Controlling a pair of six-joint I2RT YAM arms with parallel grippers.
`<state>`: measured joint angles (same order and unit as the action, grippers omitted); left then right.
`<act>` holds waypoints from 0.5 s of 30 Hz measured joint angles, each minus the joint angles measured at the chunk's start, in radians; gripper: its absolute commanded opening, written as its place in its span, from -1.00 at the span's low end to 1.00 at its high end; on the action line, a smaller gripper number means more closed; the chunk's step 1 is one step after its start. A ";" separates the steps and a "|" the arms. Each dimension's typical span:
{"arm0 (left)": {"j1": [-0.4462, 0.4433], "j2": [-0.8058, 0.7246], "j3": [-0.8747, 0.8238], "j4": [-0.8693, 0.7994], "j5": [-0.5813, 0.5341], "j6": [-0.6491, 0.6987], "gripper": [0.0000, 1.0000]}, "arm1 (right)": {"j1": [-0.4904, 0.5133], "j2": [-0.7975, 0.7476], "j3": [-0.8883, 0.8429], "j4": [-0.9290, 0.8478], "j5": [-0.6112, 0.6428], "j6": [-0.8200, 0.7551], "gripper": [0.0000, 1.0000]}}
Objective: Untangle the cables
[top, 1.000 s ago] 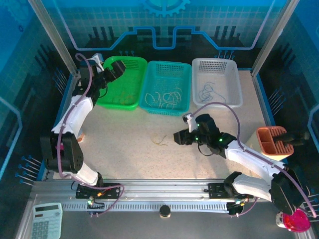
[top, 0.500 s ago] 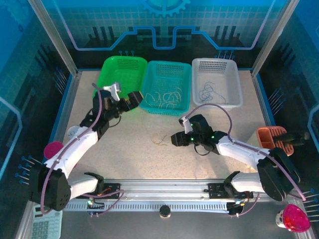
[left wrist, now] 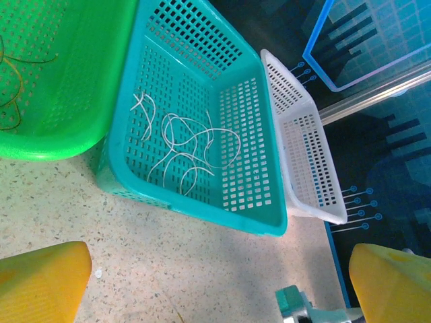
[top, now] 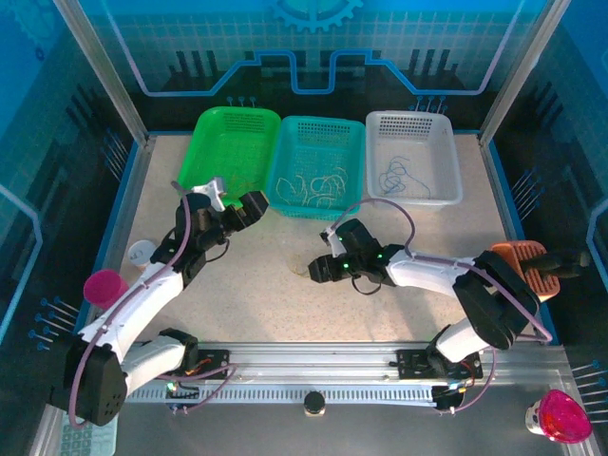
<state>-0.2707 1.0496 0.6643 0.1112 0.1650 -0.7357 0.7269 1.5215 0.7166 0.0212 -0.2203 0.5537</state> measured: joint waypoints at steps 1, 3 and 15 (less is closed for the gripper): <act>0.000 -0.001 0.000 0.000 -0.002 0.000 0.98 | 0.002 0.011 0.006 0.004 -0.001 0.005 0.03; 0.000 -0.002 0.000 0.001 -0.004 -0.003 0.99 | 0.003 0.036 0.017 0.013 -0.005 0.015 0.02; 0.000 -0.011 -0.007 0.019 -0.011 -0.026 0.98 | 0.005 0.196 0.108 0.073 -0.026 0.073 -0.02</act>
<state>-0.2707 1.0386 0.6575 0.1299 0.1535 -0.7612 0.7322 1.7172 0.8242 0.0944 -0.2466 0.6270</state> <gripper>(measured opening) 0.992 0.494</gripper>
